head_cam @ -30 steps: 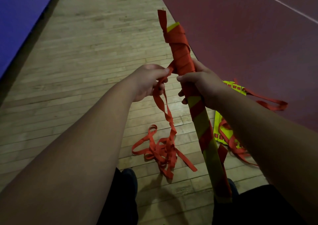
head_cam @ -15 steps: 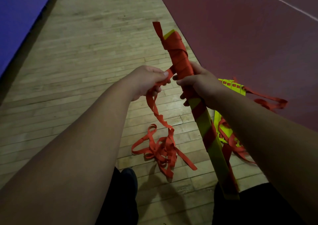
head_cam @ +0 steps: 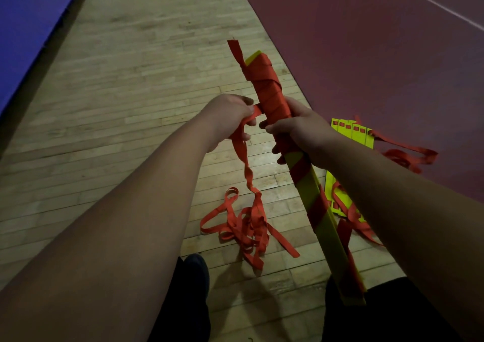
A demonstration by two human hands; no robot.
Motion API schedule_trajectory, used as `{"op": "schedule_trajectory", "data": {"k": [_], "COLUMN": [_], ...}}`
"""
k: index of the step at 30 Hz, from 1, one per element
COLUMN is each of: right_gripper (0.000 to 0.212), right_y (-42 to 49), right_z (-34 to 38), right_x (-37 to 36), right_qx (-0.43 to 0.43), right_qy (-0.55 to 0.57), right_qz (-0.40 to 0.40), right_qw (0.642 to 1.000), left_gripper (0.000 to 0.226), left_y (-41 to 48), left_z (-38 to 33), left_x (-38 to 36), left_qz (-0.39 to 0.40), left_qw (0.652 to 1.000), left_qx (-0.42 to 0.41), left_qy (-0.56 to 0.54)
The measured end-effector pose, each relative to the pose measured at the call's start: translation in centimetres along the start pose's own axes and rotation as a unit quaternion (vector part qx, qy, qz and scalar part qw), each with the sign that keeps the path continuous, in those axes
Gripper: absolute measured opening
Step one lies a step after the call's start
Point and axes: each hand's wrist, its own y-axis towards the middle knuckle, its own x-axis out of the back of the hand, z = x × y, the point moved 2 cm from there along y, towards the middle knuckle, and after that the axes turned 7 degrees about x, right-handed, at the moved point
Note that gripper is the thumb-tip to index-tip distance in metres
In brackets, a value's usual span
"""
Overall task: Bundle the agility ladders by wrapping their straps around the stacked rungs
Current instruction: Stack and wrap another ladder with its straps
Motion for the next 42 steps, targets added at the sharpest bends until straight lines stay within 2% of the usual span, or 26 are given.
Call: {"op": "schedule_trajectory", "data": {"k": [4,11,16,19,22,24,27,29,32,34,37,40,42], "right_gripper": [0.059,0.063,0.047,0.038,0.038,0.043,0.053,0.053,0.04,0.049,0.06,0.051,0.05], "right_y": [0.1,0.1,0.2,0.3,0.5,0.3,0.0,-0.3,-0.5,-1.0,-2.2,-2.0,-1.6], "right_z": [0.0,0.0,-0.1,-0.2,-0.3,-0.2,0.1,0.6,1.3,1.3,0.7,-0.1,-0.4], "right_x": [0.1,-0.3,-1.3,-2.0,-2.6,-3.0,-3.3,-2.9,-1.3,-0.5,-0.6,-1.4,-1.8], "right_qx": [0.002,0.013,0.03,0.045,0.031,0.008,-0.002,0.007,-0.004,-0.05,-0.125,-0.135,-0.126], "right_qy": [-0.011,-0.108,-0.193,-0.253,-0.273,-0.255,-0.216,-0.163,-0.039,0.028,0.075,0.119,0.117], "right_qz": [-0.011,-0.054,-0.066,-0.071,-0.04,0.002,0.037,0.041,0.052,0.114,0.221,0.225,0.217], "right_qw": [1.0,0.993,0.979,0.964,0.961,0.967,0.976,0.986,0.998,0.992,0.964,0.958,0.961], "left_gripper": [0.024,0.025,0.03,0.042,0.064,0.07,0.065,0.06,0.049,0.041,0.044,0.052,0.059], "left_y": [0.0,-0.2,-0.4,-0.6,-0.8,-0.9,-0.6,-0.3,-0.1,0.0,0.4,0.6,0.4], "left_z": [0.6,0.2,-0.2,-0.7,-0.9,-0.7,-0.2,-0.1,-0.4,-0.5,-0.2,0.2,0.3], "left_x": [-0.2,-0.5,-0.4,-0.5,-1.4,-2.0,-1.6,-0.8,0.4,1.0,1.8,2.3,2.4], "left_qz": [0.034,0.043,0.062,0.048,-0.005,-0.042,-0.062,-0.041,-0.004,-0.004,0.001,0.018,-0.011], "left_qw": [0.998,0.999,0.997,0.998,0.998,0.996,0.995,0.997,0.99,0.981,0.965,0.966,0.975], "left_qx": [0.01,0.014,0.036,0.036,0.046,0.061,0.068,0.059,0.039,0.034,0.033,0.033,0.031], "left_qy": [-0.045,0.003,0.032,0.03,0.045,0.054,0.029,-0.028,-0.135,-0.193,-0.262,-0.257,-0.22]}}
